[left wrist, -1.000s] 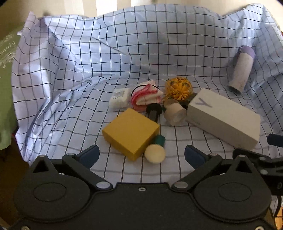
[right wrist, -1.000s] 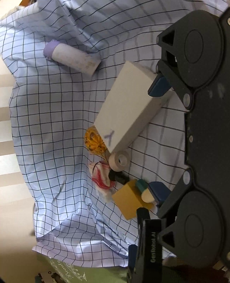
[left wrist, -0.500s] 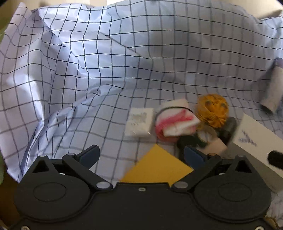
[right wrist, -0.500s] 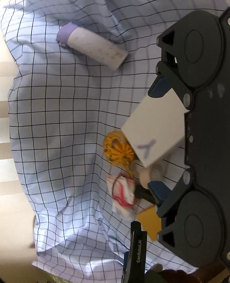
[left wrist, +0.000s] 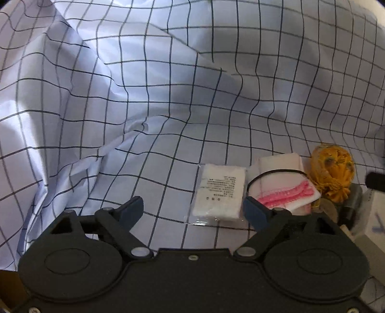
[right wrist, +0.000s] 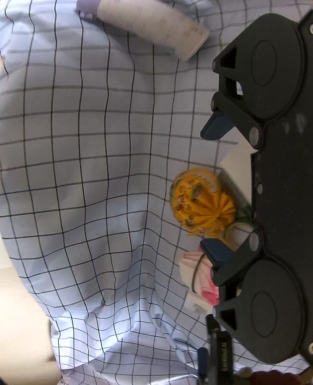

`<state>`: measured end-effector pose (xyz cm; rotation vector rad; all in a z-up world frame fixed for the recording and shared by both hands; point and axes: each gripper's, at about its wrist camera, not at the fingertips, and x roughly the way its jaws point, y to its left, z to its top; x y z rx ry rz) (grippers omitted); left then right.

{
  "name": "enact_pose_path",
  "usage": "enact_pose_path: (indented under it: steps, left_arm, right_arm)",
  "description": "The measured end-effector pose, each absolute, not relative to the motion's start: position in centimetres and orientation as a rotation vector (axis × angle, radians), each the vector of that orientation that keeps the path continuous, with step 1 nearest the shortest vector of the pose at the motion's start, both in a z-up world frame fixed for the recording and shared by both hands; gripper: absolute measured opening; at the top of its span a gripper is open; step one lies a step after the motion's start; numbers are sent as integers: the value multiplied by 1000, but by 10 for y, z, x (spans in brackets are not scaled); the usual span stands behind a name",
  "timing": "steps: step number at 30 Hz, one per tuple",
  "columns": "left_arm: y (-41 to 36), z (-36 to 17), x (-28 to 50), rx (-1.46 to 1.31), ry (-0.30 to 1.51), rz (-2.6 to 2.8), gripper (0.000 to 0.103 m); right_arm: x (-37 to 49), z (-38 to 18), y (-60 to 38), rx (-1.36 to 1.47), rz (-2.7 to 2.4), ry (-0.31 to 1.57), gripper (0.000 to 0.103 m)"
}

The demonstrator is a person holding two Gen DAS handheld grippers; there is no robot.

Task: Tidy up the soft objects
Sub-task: 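Grasp the yellow floral cloth bundle with the right tool while the left tool reaches the white gauze packet, then grasp the white gauze packet with the left tool while the right tool holds the yellow bundle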

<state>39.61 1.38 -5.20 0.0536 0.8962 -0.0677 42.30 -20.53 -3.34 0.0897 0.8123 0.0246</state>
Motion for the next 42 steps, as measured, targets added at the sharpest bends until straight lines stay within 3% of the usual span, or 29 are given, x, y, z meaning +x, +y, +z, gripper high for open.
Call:
enact_pose_path:
  steps: [19,37,40,41,42]
  left_arm:
    - [2,-76,417,108,922,-110,87]
    - [0,-87,430,107,893,-77,89]
    - [-1,-86,429,97,897,-108,71]
    - [-1,-86,429,90,906,-127,53]
    - [-1,-86,429,75,915,-152,49]
  right_arm:
    - [492,-86,-194,56,30,945,90]
    - [487,-87,-194,67,7,928,88]
    - [484,-86,-197,87,-3,923,88]
    - [484,-85,-198,94,-2,924,88]
    - [484,-85,-200,100,-2,924,88]
